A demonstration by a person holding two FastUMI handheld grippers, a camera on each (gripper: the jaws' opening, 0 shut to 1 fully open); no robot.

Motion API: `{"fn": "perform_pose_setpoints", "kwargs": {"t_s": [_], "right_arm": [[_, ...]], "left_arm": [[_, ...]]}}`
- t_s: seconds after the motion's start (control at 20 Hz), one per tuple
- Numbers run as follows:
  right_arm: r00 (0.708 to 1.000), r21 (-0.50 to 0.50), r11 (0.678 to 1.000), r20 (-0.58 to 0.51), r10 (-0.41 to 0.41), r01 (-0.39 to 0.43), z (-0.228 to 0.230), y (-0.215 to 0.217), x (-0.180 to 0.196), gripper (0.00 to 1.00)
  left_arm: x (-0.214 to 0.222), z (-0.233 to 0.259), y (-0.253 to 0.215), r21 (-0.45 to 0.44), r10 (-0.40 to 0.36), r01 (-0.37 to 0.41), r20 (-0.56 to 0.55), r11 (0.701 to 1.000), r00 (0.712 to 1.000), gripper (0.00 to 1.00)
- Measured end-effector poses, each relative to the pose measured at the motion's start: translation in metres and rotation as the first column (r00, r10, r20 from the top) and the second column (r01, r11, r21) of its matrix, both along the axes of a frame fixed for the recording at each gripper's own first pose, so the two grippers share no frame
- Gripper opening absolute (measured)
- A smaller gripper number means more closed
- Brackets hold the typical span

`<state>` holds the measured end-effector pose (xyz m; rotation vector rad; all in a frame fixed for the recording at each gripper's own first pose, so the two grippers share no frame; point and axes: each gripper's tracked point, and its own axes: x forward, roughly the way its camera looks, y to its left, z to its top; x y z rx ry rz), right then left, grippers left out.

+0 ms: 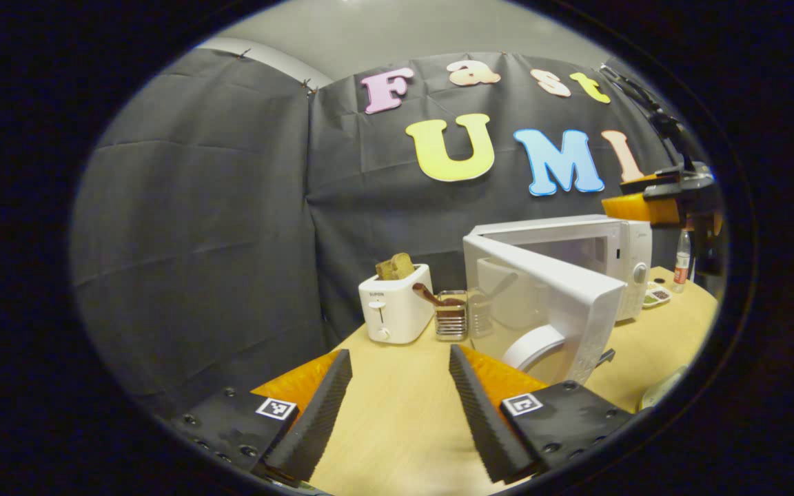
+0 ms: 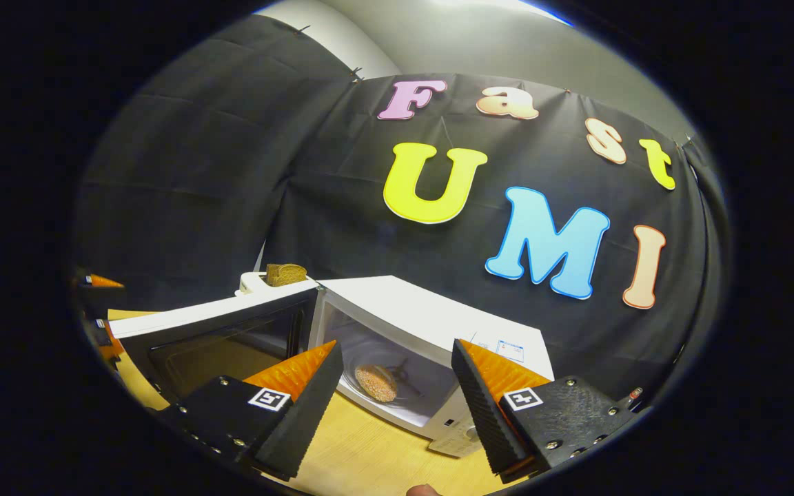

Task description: Open the microwave oven with the left hand, put the food in, and close the microwave oven.

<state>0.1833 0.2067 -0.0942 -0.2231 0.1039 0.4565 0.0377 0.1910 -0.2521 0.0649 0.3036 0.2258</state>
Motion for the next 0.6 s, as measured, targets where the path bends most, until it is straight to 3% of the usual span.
{"fn": "perform_pose_setpoints", "kwargs": {"t_s": [0.2, 0.4, 0.6], "right_arm": [[0.999, -0.021, 0.999, 0.017, -0.035, 0.035, 0.01, -0.03, -0.005, 0.97], [0.994, -0.028, 0.995, 0.045, -0.096, 0.097, 0.02, -0.061, -0.006, 0.96], [0.99, -0.035, 0.99, 0.044, -0.133, 0.135, 0.018, -0.083, -0.01, 0.97]], "left_arm": [[0.007, -0.015, -0.024, -0.028, -0.044, 0.044, -0.02, 0.999, 0.999, 0.63], [0.019, -0.007, -0.056, -0.033, -0.105, 0.105, 0.0, 0.994, 0.994, 0.1], [0.031, -0.012, -0.094, -0.093, -0.182, 0.181, -0.004, 0.979, 0.983, 0.1]]}}
